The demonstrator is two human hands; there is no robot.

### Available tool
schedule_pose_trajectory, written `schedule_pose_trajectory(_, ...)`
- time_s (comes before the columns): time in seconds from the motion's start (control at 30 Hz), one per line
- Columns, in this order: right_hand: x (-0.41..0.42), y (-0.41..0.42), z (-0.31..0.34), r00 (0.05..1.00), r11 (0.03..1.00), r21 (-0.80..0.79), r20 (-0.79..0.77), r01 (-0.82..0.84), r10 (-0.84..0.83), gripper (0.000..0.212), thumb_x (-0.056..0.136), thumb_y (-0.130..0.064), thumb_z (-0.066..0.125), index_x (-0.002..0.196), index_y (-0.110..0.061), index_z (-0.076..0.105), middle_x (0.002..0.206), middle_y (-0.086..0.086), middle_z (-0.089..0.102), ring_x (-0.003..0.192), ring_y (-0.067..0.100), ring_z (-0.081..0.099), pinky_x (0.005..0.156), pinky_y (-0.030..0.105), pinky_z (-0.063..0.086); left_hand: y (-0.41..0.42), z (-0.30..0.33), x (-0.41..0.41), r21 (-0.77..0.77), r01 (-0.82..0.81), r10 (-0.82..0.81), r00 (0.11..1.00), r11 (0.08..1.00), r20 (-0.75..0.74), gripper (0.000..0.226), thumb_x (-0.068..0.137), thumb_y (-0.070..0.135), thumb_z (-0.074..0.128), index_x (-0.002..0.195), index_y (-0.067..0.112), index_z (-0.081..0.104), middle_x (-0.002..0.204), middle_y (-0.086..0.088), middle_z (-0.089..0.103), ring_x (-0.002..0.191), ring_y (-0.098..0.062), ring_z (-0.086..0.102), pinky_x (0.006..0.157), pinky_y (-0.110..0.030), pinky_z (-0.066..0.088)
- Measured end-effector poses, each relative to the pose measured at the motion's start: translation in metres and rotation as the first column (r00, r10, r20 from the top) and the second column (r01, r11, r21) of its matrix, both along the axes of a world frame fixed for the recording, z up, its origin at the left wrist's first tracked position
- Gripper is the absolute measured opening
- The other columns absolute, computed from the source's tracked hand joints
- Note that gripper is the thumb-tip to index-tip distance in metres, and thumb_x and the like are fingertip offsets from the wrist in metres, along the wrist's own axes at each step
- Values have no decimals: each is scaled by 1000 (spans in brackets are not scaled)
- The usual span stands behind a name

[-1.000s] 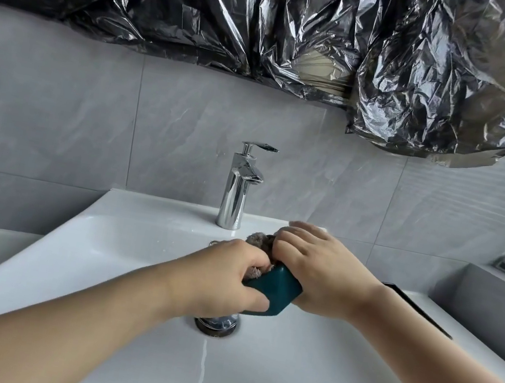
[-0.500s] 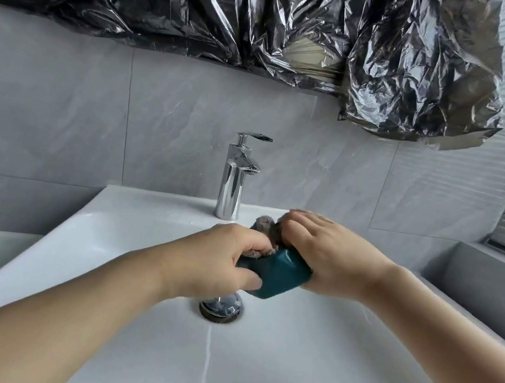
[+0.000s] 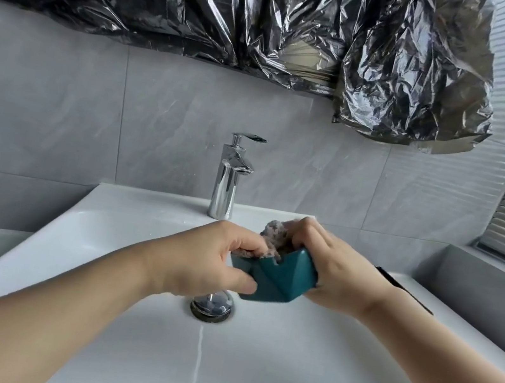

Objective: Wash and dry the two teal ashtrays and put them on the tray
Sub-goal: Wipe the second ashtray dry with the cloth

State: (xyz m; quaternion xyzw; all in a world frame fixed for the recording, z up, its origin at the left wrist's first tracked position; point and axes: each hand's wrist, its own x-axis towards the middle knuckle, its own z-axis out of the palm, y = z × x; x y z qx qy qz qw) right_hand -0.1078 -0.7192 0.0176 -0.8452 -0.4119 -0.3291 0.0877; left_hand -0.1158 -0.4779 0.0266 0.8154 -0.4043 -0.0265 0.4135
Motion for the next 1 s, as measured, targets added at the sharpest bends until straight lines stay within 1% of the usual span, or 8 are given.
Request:
schedule_pose_trajectory(0.17,7,9,-10,990,961,-252,101,118,-96,29,70,-8,66,96,-8,52,95,7,57,92,26,54,84,26,45,-11,-9,-2,61,-68,71,996,996,-47,11,78,23,70,89,20,69,86,-12,70,66,-13,58,69,-38,52)
schedule_pose_trajectory(0.27,1,6,-6,995,987,-146,88,60,-47,27,75,-20,58,99,-12,48,97,7,60,91,27,57,82,34,49,-8,-3,-4,10,-32,33,997,999,-77,17,73,26,69,90,26,70,97,-17,70,81,-24,64,85,-50,53)
schedule_pose_trajectory(0.4,-2,7,-7,998,994,92,-24,-59,61,46,72,-22,80,100,-20,42,102,9,60,89,26,56,77,31,47,4,3,-5,38,-3,3,1000,999,-4,23,72,31,68,95,27,70,97,-3,70,88,-39,64,91,-58,48)
schedule_pose_trajectory(0.53,-1,5,-9,998,999,-27,-60,24,-25,41,74,-22,78,96,-18,43,96,5,59,87,16,50,75,15,37,0,1,-5,51,1,2,998,999,-62,17,77,24,71,94,23,71,94,-1,72,92,-32,66,90,-45,51)
schedule_pose_trajectory(0.63,1,13,-13,999,985,-169,-14,26,-29,39,78,-22,74,100,-19,43,98,7,61,92,22,54,78,24,45,-12,-6,-8,52,-39,42,996,998,-73,15,74,25,74,87,18,70,75,2,66,67,-13,62,72,-34,52)
schedule_pose_trajectory(0.7,1,14,-13,999,984,-177,34,33,-28,40,78,-22,74,102,-20,42,97,6,61,91,23,55,78,26,46,-14,-8,-7,39,-64,67,995,997,-77,17,70,28,74,84,18,69,73,2,64,65,-12,59,69,-34,50)
schedule_pose_trajectory(0.9,-1,3,2,998,993,108,32,-55,52,43,73,-24,80,100,-17,48,103,7,63,95,30,62,78,44,50,2,6,-3,-76,58,-63,995,995,-72,18,79,3,74,83,21,71,82,11,68,85,-4,62,83,-15,46)
schedule_pose_trajectory(1.0,-2,5,-1,999,999,-25,-43,32,-33,37,74,-26,74,102,-17,50,107,4,62,100,22,59,83,39,51,2,3,0,-21,30,-32,997,999,-66,14,77,14,72,90,20,72,92,-1,72,95,-21,66,88,-31,49)
